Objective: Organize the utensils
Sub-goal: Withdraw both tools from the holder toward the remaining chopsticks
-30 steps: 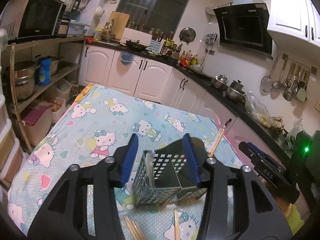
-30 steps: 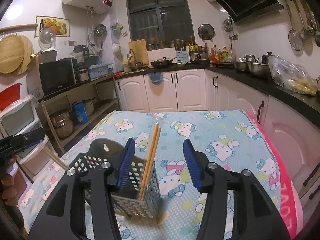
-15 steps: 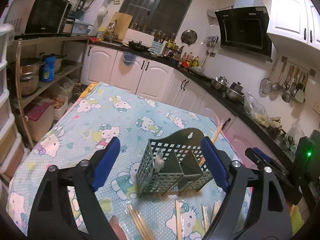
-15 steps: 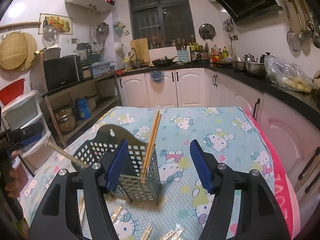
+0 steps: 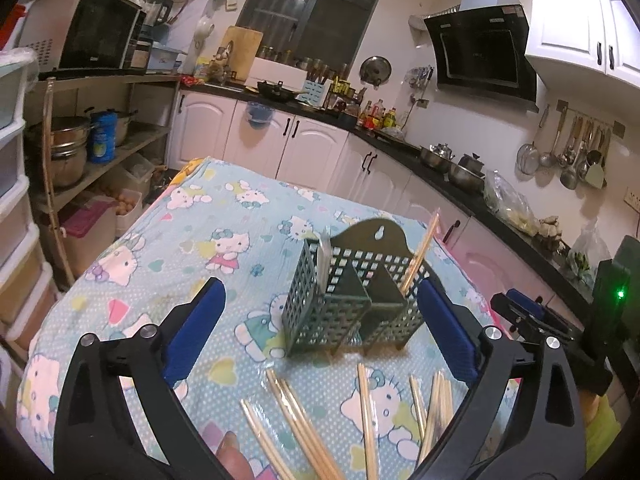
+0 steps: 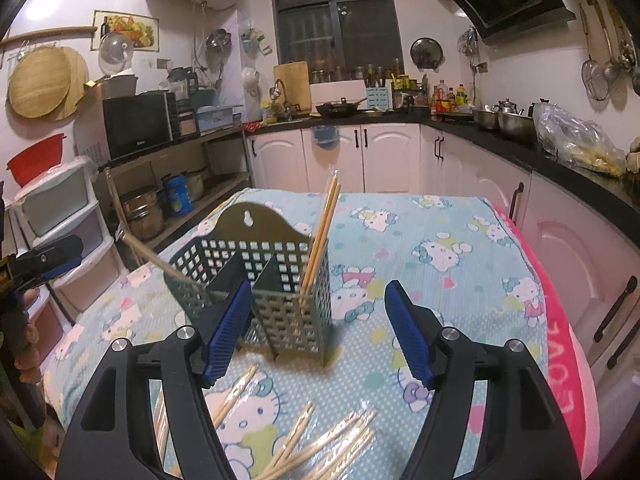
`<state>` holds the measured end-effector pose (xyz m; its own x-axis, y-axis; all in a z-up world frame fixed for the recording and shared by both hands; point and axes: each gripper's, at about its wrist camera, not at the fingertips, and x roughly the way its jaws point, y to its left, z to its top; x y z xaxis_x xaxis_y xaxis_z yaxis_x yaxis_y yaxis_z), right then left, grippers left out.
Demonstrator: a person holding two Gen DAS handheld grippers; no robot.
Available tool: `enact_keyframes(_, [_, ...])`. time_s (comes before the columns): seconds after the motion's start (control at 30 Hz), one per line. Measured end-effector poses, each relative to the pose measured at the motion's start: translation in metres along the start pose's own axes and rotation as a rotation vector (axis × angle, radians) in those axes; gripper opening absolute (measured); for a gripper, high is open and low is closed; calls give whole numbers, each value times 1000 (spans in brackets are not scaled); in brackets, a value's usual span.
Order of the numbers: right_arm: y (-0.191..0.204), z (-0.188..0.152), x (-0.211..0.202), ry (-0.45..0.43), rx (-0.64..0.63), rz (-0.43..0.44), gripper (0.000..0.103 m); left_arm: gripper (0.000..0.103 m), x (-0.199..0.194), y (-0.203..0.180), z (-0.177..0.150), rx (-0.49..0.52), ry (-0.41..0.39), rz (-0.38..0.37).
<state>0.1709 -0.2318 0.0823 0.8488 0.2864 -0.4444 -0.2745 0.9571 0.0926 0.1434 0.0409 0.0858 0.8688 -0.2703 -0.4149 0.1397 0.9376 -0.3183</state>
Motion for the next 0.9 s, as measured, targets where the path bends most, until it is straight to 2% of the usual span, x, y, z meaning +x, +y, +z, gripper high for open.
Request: enact_keyframes(0.9, [21,-74,-3,200,-22,51,67,90,14,15,-82,-20,198,51])
